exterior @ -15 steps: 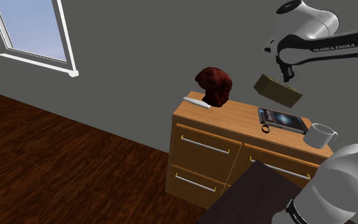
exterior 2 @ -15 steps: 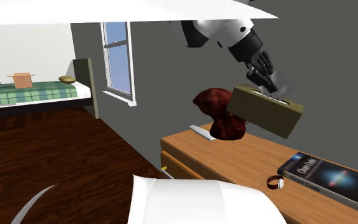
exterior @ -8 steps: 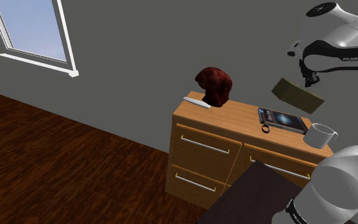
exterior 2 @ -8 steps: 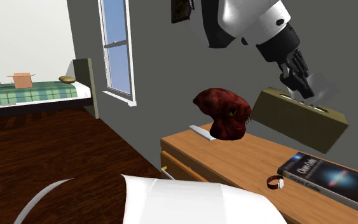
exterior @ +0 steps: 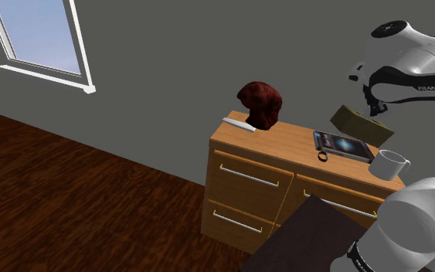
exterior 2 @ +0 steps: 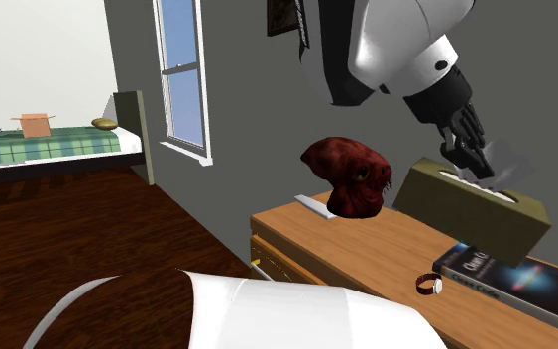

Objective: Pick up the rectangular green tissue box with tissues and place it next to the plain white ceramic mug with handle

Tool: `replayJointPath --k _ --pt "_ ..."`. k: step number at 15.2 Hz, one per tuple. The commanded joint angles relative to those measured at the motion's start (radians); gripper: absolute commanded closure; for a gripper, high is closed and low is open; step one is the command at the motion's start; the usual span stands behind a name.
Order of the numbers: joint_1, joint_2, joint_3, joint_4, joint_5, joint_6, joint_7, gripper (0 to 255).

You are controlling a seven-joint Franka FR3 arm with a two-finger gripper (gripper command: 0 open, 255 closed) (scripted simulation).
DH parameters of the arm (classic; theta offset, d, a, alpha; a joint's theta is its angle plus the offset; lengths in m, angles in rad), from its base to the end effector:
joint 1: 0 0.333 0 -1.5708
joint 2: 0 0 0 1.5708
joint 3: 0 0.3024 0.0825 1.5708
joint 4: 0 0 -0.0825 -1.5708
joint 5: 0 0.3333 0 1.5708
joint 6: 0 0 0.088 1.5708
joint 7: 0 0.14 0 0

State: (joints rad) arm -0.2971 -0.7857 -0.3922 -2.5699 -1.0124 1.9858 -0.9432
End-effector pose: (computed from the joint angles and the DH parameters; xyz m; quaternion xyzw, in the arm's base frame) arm 0.1964 -0.2820 0.4973 0.8844 0.3119 -0.1648 0.3056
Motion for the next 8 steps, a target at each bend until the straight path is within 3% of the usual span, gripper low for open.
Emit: replayJointPath --k 1,8 --pt "-0.003 0.003 -0.007 -0.019 -0.012 0.018 0.016 255" --pt "-0.017 0.027 -0.037 -0.087 -0.067 0.091 0.08 255"
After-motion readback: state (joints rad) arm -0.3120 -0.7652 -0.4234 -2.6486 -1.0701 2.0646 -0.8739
